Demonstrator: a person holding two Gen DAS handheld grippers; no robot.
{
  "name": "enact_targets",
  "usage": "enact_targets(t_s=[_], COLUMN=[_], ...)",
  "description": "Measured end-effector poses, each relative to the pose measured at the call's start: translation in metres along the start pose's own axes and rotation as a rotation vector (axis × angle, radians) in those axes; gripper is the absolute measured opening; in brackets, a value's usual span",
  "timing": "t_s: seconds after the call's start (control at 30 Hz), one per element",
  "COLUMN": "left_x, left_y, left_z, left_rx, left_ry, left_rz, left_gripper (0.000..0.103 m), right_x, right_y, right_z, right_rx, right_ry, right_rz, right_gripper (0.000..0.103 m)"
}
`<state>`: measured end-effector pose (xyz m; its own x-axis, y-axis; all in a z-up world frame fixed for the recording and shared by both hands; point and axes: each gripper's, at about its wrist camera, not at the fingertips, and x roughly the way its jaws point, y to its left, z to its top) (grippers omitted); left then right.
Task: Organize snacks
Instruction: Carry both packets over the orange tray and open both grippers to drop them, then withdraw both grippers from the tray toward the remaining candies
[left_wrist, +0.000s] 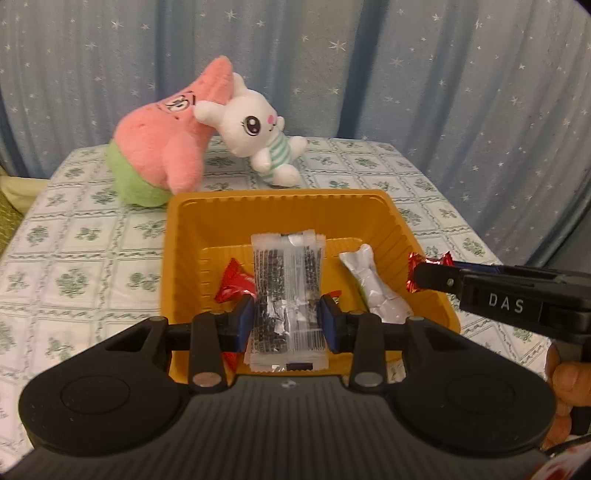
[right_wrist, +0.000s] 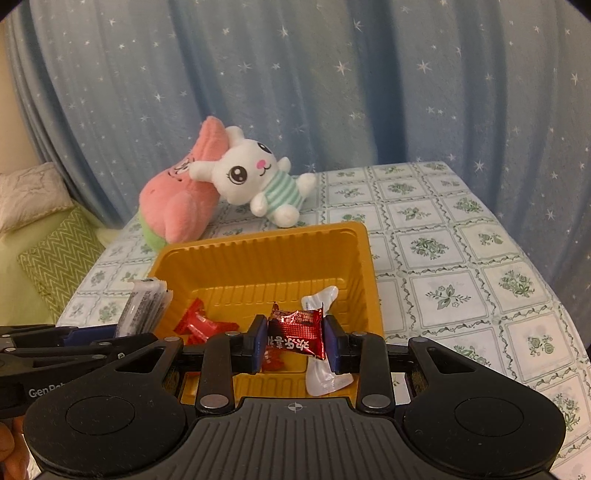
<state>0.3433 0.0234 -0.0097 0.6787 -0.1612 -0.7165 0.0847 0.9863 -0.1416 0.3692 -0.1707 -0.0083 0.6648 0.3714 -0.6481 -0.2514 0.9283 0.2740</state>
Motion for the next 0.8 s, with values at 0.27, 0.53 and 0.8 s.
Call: enact_targets(t_s=[0.27,0.53,0.8], left_x=[-0.003,-0.025,-0.047], left_y=[0.007,0.015,0.022], left_z=[-0.008,-0.022,-0.040], left_rx=[0.002,-0.016,-0.040], left_ry=[-0.023,-0.045,-0.064], left_rz=[0.007,0.030,0.062], left_gripper=[0.037,0.037,0.043], right_x=[0.003,0.008,0.005], right_y=[-0.005,0.000,0.006], right_z=[-0.006,-0.005,0.000], right_rx=[0.002,0.013,0.038], right_ry=[0.011,0.030,0.010], right_rz=[-0.009,0.034,0.092], right_gripper=[0.033,0.033,0.064])
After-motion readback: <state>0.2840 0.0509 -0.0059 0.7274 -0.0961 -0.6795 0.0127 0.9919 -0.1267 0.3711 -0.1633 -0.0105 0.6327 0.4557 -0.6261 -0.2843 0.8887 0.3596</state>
